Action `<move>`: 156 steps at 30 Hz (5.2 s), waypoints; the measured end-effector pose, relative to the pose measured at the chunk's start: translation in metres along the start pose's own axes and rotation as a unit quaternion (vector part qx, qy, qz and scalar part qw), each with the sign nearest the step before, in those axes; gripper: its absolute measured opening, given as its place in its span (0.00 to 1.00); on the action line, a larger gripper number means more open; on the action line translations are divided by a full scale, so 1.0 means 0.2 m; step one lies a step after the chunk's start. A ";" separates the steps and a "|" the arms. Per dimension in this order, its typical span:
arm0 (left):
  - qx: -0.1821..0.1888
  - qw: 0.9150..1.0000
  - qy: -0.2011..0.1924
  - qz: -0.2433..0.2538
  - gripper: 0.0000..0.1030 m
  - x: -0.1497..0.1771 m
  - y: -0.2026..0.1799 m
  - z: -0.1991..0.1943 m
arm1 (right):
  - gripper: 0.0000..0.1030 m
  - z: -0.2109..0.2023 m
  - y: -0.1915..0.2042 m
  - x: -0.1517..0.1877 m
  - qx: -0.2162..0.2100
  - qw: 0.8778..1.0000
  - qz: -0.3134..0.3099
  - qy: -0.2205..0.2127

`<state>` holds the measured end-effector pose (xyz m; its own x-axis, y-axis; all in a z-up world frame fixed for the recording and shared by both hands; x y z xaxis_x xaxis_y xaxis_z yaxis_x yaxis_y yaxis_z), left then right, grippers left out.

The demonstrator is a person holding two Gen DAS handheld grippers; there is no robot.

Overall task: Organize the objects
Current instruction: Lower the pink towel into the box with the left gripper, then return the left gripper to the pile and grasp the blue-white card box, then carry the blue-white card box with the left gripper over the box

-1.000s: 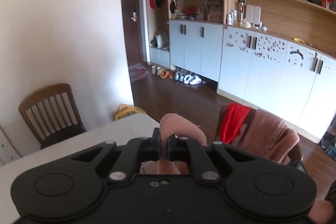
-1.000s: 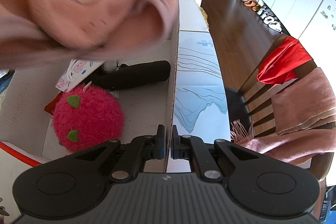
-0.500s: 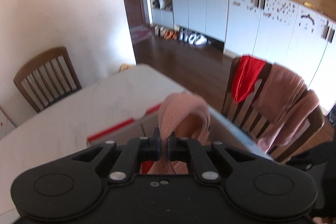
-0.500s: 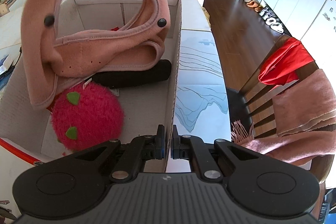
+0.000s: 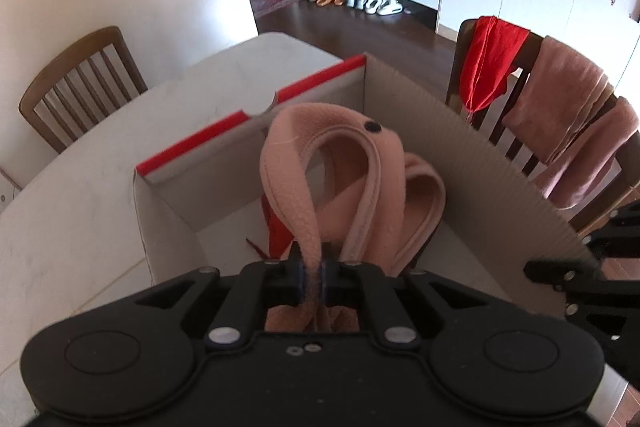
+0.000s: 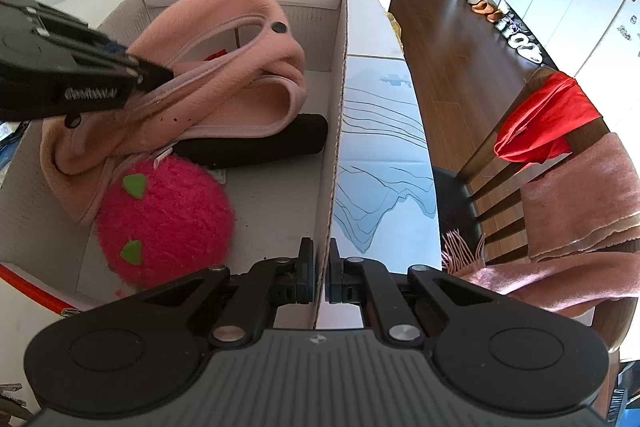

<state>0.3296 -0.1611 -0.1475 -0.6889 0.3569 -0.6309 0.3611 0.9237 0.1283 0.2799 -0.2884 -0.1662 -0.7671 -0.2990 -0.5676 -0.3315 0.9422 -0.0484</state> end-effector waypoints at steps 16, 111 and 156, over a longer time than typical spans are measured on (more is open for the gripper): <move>0.000 1.000 -0.012 -0.009 0.42 0.02 0.01 -0.07 | 0.04 0.00 0.00 0.00 0.000 1.000 -0.002 0.001; -0.196 0.927 0.007 -0.320 0.99 0.90 1.44 -0.27 | 0.08 0.01 0.12 -0.01 0.076 0.996 0.031 0.027; -0.089 0.967 -0.065 -0.229 0.78 0.38 0.70 -0.68 | 0.06 0.01 0.13 0.00 0.010 0.999 -0.045 0.003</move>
<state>0.2422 0.0149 -0.0739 -0.6624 -0.1060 -0.7416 -0.0852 0.9942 -0.0661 0.2723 -0.2642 -0.1698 -0.7384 -0.3831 -0.5550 -0.3879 0.9145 -0.1151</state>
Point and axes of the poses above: each gripper's, at about its wrist camera, not at the fingertips, and z roughly the way its jaws point, y to its left, x to its underside, the point moved 10 cm from there along z, roughly the way its jaws point, and after that the axes turned 7 degrees about -y, right-handed, at the moved point
